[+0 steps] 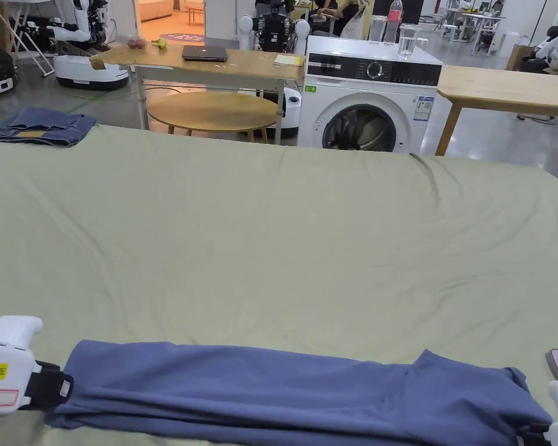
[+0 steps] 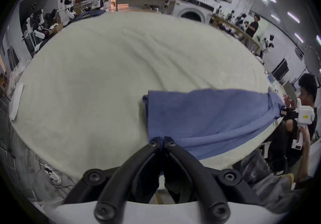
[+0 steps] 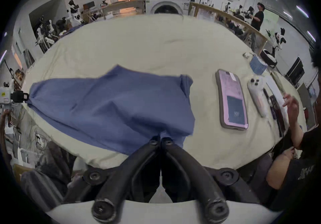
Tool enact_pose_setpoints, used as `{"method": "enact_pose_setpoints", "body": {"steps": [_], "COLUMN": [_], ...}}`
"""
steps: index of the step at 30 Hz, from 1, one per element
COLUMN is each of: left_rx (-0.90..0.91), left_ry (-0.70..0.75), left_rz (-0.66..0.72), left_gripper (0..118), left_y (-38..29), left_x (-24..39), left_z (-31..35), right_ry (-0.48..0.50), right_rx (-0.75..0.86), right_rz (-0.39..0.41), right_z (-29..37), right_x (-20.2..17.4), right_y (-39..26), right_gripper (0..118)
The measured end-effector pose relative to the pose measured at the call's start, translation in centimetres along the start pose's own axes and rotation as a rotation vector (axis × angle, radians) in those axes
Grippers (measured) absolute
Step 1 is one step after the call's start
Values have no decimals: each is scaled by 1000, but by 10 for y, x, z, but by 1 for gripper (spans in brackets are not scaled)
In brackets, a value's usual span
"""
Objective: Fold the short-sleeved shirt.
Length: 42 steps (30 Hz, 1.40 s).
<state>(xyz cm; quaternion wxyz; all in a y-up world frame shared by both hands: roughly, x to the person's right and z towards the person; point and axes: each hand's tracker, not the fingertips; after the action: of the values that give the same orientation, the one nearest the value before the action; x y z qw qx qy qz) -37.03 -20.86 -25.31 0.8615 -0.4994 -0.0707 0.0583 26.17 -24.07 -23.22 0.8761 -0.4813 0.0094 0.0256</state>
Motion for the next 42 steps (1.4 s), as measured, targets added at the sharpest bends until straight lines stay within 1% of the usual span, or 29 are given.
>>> {"method": "enact_pose_setpoints", "body": {"steps": [3,6,8,9,10,11,12,13,14,16,18,23,25,27,28,29,30,31,32,33,34,35,36,39,40,42], "left_rx": [-34,-17,-12,-13,-16,-14,-2,21,77,150,252,450,539,618,655,699,744,784,815,829,832,837,858,922,912,916], "left_ry": [27,38,34,27,18,12,7,11,41,52,37,58,61,104,127,150,167,178,187,188,182,176,179,247,221,216], "left_rz": [-19,-12,3,15,35,54,67,66,56,36,11,-32,-57,-82,-100,-117,-130,-138,-142,-145,-145,-144,-142,-149,-155,-154], "left_gripper": [0,0,0,4,19,31,35,38,42,44,44,44,44,44,44,44,44,43,43,40,29,13,1,0,0,0], "left_y": [-4,-6,-6,-4,-2,0,3,5,8,16,25,42,44,46,46,45,46,46,45,45,47,47,46,41,41,39], "left_x": [5,7,5,3,1,-1,0,3,9,19,32,67,82,100,108,117,119,124,129,134,136,138,141,150,150,151], "left_z": [-18,-22,-21,-19,-16,-12,-6,0,9,21,31,37,38,37,37,38,36,37,38,38,39,40,41,42,43,46], "right_ry": [5,-2,-7,-11,-18,-30,-45,-65,-102,-110,-107,-116,-76,-59,-55,-55,-56,-53,-46,-49,-53,-56,-38,-28,-17,-13], "right_rx": [-9,2,2,-3,-10,-10,5,31,64,113,200,401,495,587,637,676,712,748,781,795,810,821,855,875,871,874], "right_rz": [-11,1,5,8,17,28,30,24,28,28,12,-14,-38,-67,-68,-60,-62,-60,-58,-54,-60,-73,-105,-128,-136,-150], "right_z": [-13,-19,-23,-22,-20,-15,-8,1,10,26,42,46,43,42,42,42,43,44,45,45,45,45,46,45,45,42], "right_x": [0,-4,-5,-7,-7,-8,-8,-10,-11,-13,-19,-46,-61,-80,-89,-100,-110,-118,-127,-136,-142,-149,-152,-162,-164,-167], "right_y": [-1,1,3,5,8,11,14,17,23,35,49,73,79,85,87,89,92,93,96,100,102,104,104,106,106,105], "right_gripper": [0,0,4,11,32,49,59,59,59,59,59,59,59,59,59,56,47,31,22,17,8,0,0,0,0,0]}}
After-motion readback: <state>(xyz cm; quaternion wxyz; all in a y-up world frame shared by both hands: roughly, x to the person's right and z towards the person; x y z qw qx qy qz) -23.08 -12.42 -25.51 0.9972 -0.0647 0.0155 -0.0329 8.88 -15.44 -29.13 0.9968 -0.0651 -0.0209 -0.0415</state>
